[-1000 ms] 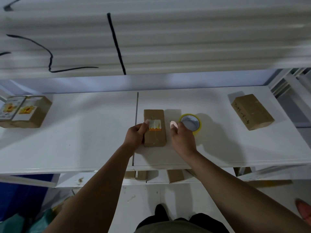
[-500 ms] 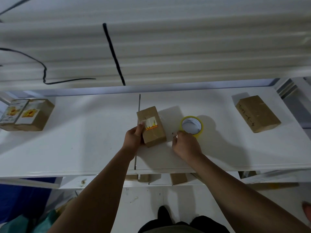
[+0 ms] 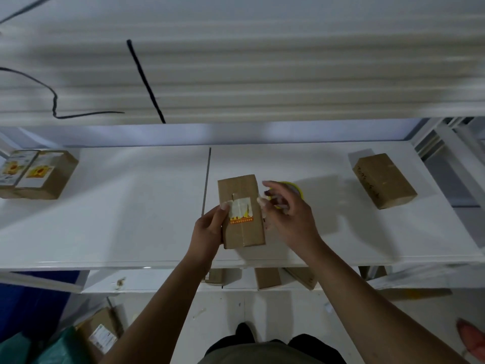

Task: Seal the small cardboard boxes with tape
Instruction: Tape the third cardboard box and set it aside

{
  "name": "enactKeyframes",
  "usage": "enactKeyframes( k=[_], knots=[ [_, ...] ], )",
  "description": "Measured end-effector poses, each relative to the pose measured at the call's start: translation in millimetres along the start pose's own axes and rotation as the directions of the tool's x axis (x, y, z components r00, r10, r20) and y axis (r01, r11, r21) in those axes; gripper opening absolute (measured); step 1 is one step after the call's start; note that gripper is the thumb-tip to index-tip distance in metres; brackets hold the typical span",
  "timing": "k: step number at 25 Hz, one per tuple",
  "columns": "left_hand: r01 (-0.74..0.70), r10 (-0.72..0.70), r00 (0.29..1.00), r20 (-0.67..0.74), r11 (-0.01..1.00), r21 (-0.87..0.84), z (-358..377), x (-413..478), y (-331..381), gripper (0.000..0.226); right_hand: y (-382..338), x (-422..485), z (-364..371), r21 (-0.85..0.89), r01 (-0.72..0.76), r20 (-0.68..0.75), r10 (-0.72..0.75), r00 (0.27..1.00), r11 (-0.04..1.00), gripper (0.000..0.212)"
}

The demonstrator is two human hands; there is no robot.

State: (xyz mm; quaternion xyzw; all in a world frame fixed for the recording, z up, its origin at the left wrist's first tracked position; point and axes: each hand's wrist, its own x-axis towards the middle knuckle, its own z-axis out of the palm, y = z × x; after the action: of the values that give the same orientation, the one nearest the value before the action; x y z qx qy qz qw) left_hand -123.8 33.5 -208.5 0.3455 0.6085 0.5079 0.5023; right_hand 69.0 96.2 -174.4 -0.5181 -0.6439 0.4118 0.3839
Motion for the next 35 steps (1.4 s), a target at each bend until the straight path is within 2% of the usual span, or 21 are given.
enactKeyframes(
  k=[2,4,7,8,9,11,12,14,16,17,19,20,23,24,27,28,30,32,33,35],
  knots=[
    [-0.024,0.024,0.999,-0.022,1.000,0.005,11.0,-10.7,4.8,0.041,-6.0,-9.4,0.7,0.054,0.006,-0.052,-0.003,0.999,0.999,0.019],
    [-0.030,0.031,0.998,-0.055,0.999,0.010,21.0,-19.8,6.7,0.036,-6.9,-19.3,-2.7,0.221,-0.079,-0.127,0.109,0.986,0.972,0.012],
    [-0.046,0.045,0.994,-0.095,0.999,-0.005,42.3,-39.4,11.4,0.031,-16.4,-34.9,-6.9,0.520,-0.214,-0.146,0.333,0.931,0.827,0.005],
    [-0.044,0.041,0.994,-0.097,0.998,-0.035,50.9,-46.1,12.5,0.030,-20.9,-39.5,-7.9,0.611,-0.263,-0.113,0.411,0.905,0.747,0.010],
    [-0.038,0.030,0.993,-0.110,0.997,-0.069,58.1,-53.7,15.5,0.029,-22.8,-42.1,-10.5,0.687,-0.325,-0.041,0.481,0.876,0.650,0.016],
    [-0.023,0.007,0.992,-0.127,0.992,-0.127,64.8,-63.3,17.7,0.030,-23.0,-43.3,-18.3,0.765,-0.421,0.127,0.527,0.840,0.487,0.027],
    [-0.017,-0.003,0.990,-0.138,0.989,-0.144,67.2,-68.2,18.4,0.034,-24.0,-44.3,-22.2,0.764,-0.469,0.207,0.520,0.829,0.444,0.027],
    [0.027,-0.054,0.989,-0.138,0.981,-0.190,74.7,-80.9,24.2,0.046,-21.5,-49.9,-25.9,0.700,-0.597,0.389,0.492,0.779,0.392,0.005],
    [0.050,-0.079,0.989,-0.124,0.975,-0.218,75.4,-88.9,22.4,0.052,-16.6,-60.4,-30.9,0.631,-0.699,0.551,0.440,0.709,0.336,0.038],
    [0.047,-0.081,0.984,-0.162,0.978,-0.204,77.0,-94.4,24.7,0.052,-14.8,-64.6,-31.3,0.630,-0.711,0.585,0.412,0.699,0.312,0.043],
    [0.039,-0.080,0.959,-0.274,0.988,-0.152,79.4,-101.5,28.1,0.049,-13.3,-71.1,-28.2,0.655,-0.678,0.567,0.376,0.733,0.333,0.039],
    [0.050,-0.086,0.957,-0.278,0.990,-0.133,89.1,-106.0,31.2,0.051,-16.2,-78.0,-18.8,0.646,-0.673,0.556,0.382,0.738,0.361,0.037],
    [-0.002,-0.069,0.921,-0.383,0.983,-0.183,116.5,-129.7,42.0,0.093,-27.9,-95.3,11.4,0.591,-0.676,0.540,0.407,0.737,0.440,0.049],
    [-0.028,-0.050,0.913,-0.406,0.983,-0.182,116.1,-131.4,40.0,0.095,-31.3,-99.8,13.1,0.597,-0.657,0.522,0.399,0.754,0.460,0.050],
    [-0.020,-0.007,0.917,-0.398,0.998,-0.066,87.6,-126.5,29.4,0.051,-36.3,-97.0,-0.2,0.617,-0.611,0.455,0.408,0.791,0.496,0.043],
    [-0.017,-0.006,0.905,-0.425,0.999,-0.050,75.1,-122.8,24.4,0.048,-37.5,-93.8,-6.2,0.618,-0.599,0.439,0.408,0.800,0.509,0.043],
    [0.014,-0.034,0.898,-0.439,0.999,-0.049,59.6,-115.0,22.6,0.051,-45.3,-93.1,1.7,0.617,-0.603,0.438,0.416,0.797,0.505,0.041],
    [0.048,-0.047,0.918,-0.394,0.999,-0.007,45.3,-112.1,23.1,0.055,-50.6,-93.5,14.1,0.615,-0.598,0.428,0.419,0.801,0.514,0.033],
    [0.074,-0.046,0.923,-0.381,0.995,0.061,38.5,-113.0,23.3,0.056,-53.5,-94.5,20.3,0.607,-0.598,0.426,0.422,0.801,0.523,0.029],
    [0.094,0.029,0.893,-0.450,0.964,0.250,21.5,-116.7,20.5,0.058,-57.1,-99.1,27.7,0.596,-0.569,0.403,0.401,0.823,0.567,0.024]
  ],
)
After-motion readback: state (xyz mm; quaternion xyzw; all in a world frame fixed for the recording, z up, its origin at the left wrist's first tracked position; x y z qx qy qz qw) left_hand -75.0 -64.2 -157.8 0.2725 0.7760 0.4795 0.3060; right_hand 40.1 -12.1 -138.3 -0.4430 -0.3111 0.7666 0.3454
